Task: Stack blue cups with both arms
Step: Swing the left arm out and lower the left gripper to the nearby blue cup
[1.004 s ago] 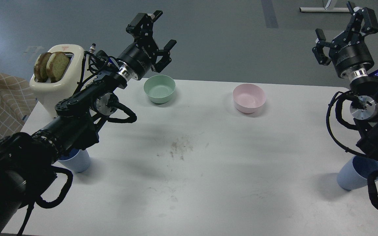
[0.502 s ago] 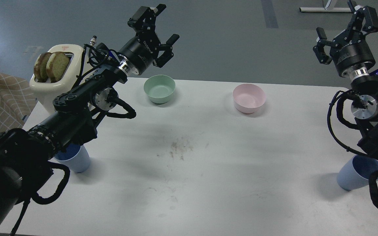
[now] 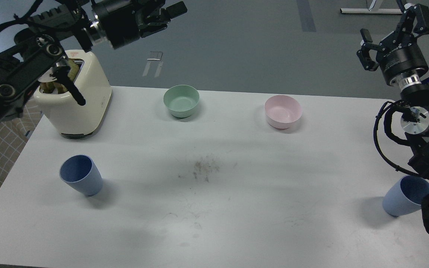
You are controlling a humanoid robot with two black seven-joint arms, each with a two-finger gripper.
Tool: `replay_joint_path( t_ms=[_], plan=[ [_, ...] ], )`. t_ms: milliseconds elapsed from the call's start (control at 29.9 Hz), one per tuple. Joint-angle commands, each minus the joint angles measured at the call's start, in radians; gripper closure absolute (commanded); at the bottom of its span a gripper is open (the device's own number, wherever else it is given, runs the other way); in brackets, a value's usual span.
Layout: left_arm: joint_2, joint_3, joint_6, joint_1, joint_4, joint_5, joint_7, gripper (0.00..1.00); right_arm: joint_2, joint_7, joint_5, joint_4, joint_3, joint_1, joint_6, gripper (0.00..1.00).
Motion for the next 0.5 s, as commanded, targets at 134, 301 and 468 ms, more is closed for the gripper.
replay_joint_path(
  t_ms=[134, 301, 468],
  plan=[
    [0.341, 0.066, 0.0, 0.016, -0.288, 0.289, -0.003, 0.02, -0.023, 0.0, -0.001, 0.03, -0.003, 0.0, 0.0, 0.0],
    [0.546, 0.163, 0.0, 0.047, -0.377, 0.415, -0.016, 0.02, -0.026, 0.0, -0.001, 0.039, -0.005, -0.003, 0.0, 0.0],
    [0.677, 0.244, 0.0, 0.096, -0.416, 0.476, -0.025, 0.02, -0.038, 0.0, -0.008, 0.066, -0.005, -0.014, 0.0, 0.0]
  ],
)
